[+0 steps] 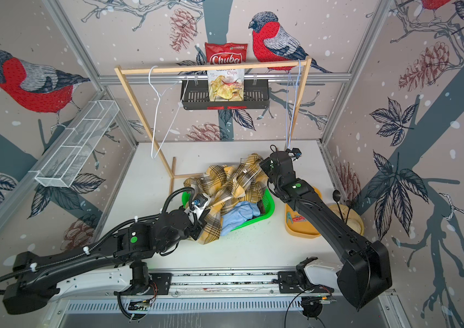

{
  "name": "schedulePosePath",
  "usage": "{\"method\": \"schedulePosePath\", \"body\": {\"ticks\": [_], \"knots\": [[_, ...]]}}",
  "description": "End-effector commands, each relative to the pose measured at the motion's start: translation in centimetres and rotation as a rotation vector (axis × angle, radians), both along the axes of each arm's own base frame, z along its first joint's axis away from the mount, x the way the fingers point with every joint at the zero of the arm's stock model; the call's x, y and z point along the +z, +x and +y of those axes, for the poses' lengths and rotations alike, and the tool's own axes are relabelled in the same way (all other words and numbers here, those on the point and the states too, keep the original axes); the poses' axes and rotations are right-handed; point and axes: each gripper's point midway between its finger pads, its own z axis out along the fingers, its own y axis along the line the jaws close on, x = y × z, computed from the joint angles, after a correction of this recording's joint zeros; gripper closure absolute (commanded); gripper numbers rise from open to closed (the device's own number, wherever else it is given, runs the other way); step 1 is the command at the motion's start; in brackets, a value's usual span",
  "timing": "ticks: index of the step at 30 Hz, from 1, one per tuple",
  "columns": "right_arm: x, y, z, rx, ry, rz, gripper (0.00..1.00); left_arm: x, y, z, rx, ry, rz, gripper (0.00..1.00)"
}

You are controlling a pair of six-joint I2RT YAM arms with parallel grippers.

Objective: Remove the clothespins securing long-sleeve shirts to the hanger
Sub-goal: Remove the long-sleeve shirt from the hanger.

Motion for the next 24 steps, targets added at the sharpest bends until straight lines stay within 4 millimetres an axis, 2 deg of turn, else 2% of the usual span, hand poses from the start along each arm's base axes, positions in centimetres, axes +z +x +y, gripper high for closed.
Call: {"method": "schedulePosePath", "body": {"ticks": [1, 7, 15, 18, 24], "knots": [[0.8, 0.5, -0.4, -0.009, 0.025, -0.020, 1.00, -0.6, 0.6, 1.8, 0.081, -0.077, 0.067, 1.00], [0.6, 0.3, -0.3, 0.017, 0.048, -0.009, 1.00, -0.6, 2.6, 4.1, 0.177, -0.173, 0.105, 1.00], [1.5, -0.5, -1.2, 0.029, 0.094, -0.033, 1.00, -3.5, 5.5, 5.0, 0.256, -0.188, 0.209, 1.00], [1.9, -1.0, -0.9, 0.050, 0.102, -0.039, 1.00, -3.5, 6.1, 3.5, 0.210, -0.206, 0.214, 1.00], [1.4, -1.7, 1.0, 0.112, 0.133, -0.019, 1.00, -3.2, 7.8, -0.9, 0.101, -0.193, 0.249, 1.00]]}}
